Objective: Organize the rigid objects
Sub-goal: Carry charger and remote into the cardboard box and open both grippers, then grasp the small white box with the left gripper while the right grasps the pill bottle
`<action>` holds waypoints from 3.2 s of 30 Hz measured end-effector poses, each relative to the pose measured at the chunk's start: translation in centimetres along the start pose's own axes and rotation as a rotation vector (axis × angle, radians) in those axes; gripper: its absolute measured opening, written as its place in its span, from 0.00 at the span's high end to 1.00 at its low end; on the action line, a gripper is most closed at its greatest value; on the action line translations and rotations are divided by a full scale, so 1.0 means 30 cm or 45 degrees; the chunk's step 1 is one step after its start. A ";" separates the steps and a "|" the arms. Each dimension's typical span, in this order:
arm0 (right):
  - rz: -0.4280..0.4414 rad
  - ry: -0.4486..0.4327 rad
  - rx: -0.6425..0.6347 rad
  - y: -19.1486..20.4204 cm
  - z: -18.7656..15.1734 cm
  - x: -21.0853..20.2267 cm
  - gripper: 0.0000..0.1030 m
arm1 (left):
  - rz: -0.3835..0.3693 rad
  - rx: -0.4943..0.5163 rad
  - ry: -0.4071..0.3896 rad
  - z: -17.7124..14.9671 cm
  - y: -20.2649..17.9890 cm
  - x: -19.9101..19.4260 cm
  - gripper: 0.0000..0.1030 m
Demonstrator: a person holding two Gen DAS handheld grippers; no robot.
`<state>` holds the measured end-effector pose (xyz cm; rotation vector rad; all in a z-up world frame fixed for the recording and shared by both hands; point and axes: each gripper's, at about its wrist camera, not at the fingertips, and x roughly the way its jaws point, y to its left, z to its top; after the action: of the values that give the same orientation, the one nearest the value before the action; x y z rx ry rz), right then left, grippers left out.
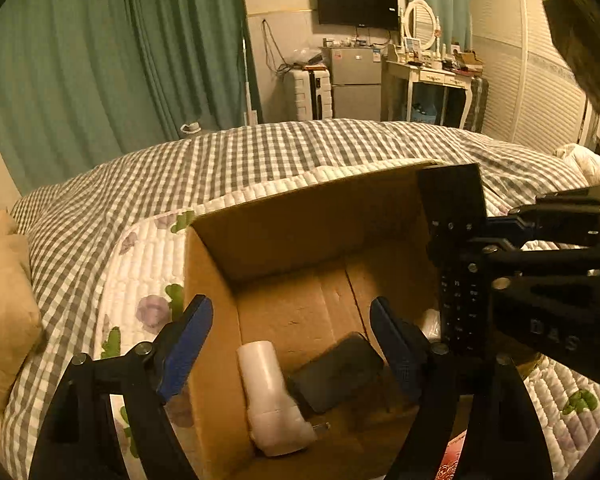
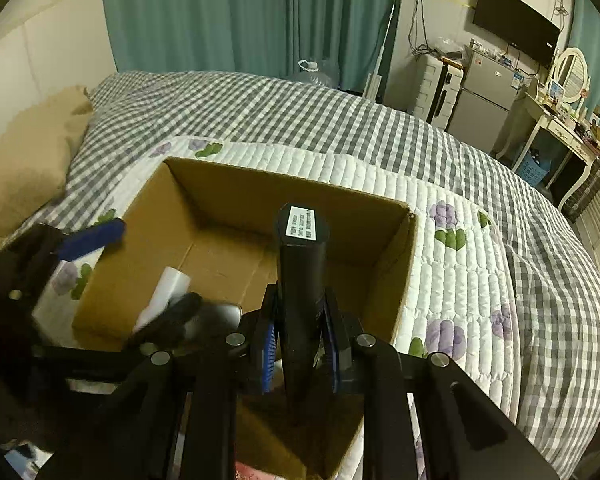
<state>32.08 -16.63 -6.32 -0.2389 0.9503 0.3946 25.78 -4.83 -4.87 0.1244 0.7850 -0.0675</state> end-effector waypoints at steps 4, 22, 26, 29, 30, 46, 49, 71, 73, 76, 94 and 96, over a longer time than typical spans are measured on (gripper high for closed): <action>0.000 -0.050 0.002 0.006 0.024 0.011 0.65 | 0.013 -0.033 -0.006 0.001 0.039 -0.016 0.19; -0.101 -0.222 -0.001 0.090 -0.161 -0.399 0.08 | -0.017 -0.040 -0.121 -0.133 0.052 -0.393 0.00; -0.108 -0.203 -0.011 0.116 -0.288 -0.461 0.04 | -0.007 -0.081 -0.116 -0.207 0.045 -0.468 0.00; -0.149 -0.150 -0.018 0.133 -0.392 -0.478 0.04 | 0.015 -0.135 -0.089 -0.261 0.042 -0.488 0.00; -0.171 -0.128 -0.027 0.138 -0.431 -0.479 0.04 | 0.024 -0.150 -0.074 -0.275 0.041 -0.487 0.00; -0.145 0.067 0.065 0.108 -0.745 -0.284 0.04 | 0.023 -0.092 0.249 -0.643 -0.198 -0.277 0.01; -0.140 0.077 0.133 0.077 -0.752 -0.271 0.04 | -0.015 -0.081 0.286 -0.680 -0.230 -0.255 0.01; -0.199 0.125 0.105 0.095 -0.745 -0.238 0.04 | -0.136 -0.096 0.312 -0.677 -0.254 -0.237 0.48; -0.194 0.135 0.087 0.101 -0.736 -0.238 0.04 | -0.115 -0.112 0.288 -0.664 -0.215 -0.260 0.49; -0.205 0.133 0.053 0.122 -0.701 -0.247 0.04 | -0.088 -0.168 0.232 -0.614 -0.140 -0.292 0.49; -0.184 0.349 0.165 0.214 -0.668 0.015 0.06 | -0.006 -0.211 0.226 -0.588 0.005 -0.263 0.48; -0.174 0.365 0.174 0.217 -0.668 0.033 0.12 | -0.012 -0.203 0.224 -0.588 0.000 -0.265 0.48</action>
<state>14.99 -17.89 -18.59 -0.2380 1.2304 0.1705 7.81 -2.29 -11.58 -0.0250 0.9638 -0.0029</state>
